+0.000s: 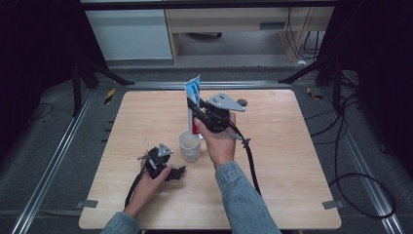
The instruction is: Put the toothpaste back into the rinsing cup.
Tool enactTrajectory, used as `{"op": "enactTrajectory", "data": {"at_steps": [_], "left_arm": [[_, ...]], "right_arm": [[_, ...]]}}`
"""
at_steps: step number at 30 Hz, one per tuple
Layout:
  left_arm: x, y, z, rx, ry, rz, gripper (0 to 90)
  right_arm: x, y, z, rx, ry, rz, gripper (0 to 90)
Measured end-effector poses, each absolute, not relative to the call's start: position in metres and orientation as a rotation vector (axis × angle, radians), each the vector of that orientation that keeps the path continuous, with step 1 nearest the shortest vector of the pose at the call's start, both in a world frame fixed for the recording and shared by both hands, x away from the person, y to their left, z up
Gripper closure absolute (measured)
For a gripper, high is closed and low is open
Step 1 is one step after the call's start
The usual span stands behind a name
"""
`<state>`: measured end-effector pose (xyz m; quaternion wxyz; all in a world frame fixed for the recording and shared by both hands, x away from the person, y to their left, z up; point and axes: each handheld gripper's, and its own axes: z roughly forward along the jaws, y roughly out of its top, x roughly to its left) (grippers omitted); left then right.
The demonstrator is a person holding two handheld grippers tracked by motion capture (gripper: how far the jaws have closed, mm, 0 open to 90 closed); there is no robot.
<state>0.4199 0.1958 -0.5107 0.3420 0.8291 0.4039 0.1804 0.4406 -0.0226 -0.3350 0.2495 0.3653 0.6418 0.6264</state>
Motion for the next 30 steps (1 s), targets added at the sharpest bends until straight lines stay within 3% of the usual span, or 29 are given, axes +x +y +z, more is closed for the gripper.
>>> {"op": "enactTrajectory", "data": {"at_steps": [30], "left_arm": [[0.42,0.195,-0.511,2.153,1.051,0.467,0.0]], "right_arm": [[0.442,0.001,-0.384,0.971,1.788,1.684,72.3]]}}
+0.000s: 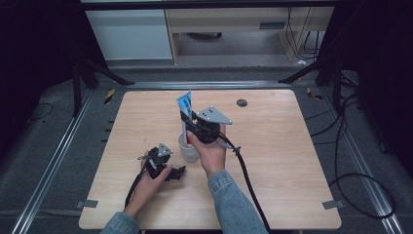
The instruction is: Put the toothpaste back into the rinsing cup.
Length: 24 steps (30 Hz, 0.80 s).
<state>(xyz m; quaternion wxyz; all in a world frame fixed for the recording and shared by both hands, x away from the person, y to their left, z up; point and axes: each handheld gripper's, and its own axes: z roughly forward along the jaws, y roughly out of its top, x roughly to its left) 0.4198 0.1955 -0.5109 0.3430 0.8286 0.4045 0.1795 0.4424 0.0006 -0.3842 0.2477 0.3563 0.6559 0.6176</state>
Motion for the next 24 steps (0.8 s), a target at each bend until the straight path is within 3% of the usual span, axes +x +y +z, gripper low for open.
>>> {"op": "enactTrajectory", "data": {"at_steps": [24], "left_arm": [[0.42,0.195,-0.511,2.152,1.053,0.469,0.0]], "right_arm": [[0.444,0.003,-0.418,1.003,1.778,1.717,72.1]]}}
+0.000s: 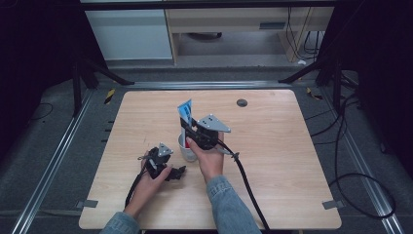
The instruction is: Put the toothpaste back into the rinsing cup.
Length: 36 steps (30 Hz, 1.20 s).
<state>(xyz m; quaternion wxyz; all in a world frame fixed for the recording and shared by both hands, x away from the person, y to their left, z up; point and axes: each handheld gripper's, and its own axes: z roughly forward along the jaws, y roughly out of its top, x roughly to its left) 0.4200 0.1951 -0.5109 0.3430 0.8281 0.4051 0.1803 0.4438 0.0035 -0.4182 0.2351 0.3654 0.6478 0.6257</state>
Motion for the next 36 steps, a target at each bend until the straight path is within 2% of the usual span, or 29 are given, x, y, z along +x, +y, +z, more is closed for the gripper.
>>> {"op": "enactTrajectory", "data": {"at_steps": [36], "left_arm": [[0.42,0.195,-0.511,2.154,1.054,0.466,0.0]], "right_arm": [[0.448,0.0,-0.442,1.106,1.794,1.697,71.4]]}}
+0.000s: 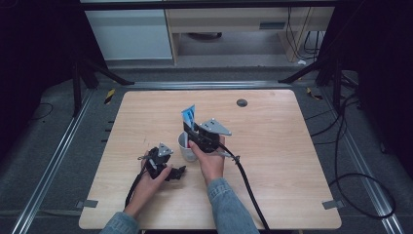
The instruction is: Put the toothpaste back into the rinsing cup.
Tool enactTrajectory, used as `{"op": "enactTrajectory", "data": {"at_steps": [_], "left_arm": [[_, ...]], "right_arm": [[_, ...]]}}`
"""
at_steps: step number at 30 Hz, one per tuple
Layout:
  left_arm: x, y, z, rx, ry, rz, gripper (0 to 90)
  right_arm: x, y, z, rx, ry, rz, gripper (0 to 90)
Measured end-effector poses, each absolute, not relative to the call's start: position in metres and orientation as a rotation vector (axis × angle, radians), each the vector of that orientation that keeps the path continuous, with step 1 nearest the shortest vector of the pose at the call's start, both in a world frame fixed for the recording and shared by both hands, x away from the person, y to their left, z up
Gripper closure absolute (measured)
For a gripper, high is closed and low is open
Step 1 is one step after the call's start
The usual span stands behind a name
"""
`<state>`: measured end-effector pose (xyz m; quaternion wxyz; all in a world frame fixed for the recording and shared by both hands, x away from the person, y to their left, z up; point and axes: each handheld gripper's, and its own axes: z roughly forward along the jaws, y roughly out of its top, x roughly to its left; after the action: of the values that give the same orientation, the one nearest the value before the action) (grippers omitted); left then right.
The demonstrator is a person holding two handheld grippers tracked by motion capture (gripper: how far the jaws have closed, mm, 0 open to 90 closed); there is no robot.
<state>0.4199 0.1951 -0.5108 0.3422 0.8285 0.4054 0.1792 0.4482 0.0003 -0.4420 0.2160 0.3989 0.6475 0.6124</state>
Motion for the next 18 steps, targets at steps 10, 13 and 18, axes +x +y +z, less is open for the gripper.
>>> {"op": "enactTrajectory", "data": {"at_steps": [10,13,18], "left_arm": [[0.4199,0.1952,-0.5107,2.156,1.053,0.465,0.0],[0.4199,0.1953,-0.5107,2.158,1.052,0.465,0.0],[0.42,0.1952,-0.5107,2.158,1.052,0.466,0.0]], "right_arm": [[0.4496,0.0,-0.4471,1.134,1.81,1.709,71.0],[0.45,-0.0011,-0.4485,1.154,1.803,1.725,70.8],[0.4503,-0.0027,-0.4504,1.172,1.809,1.723,70.5]]}}
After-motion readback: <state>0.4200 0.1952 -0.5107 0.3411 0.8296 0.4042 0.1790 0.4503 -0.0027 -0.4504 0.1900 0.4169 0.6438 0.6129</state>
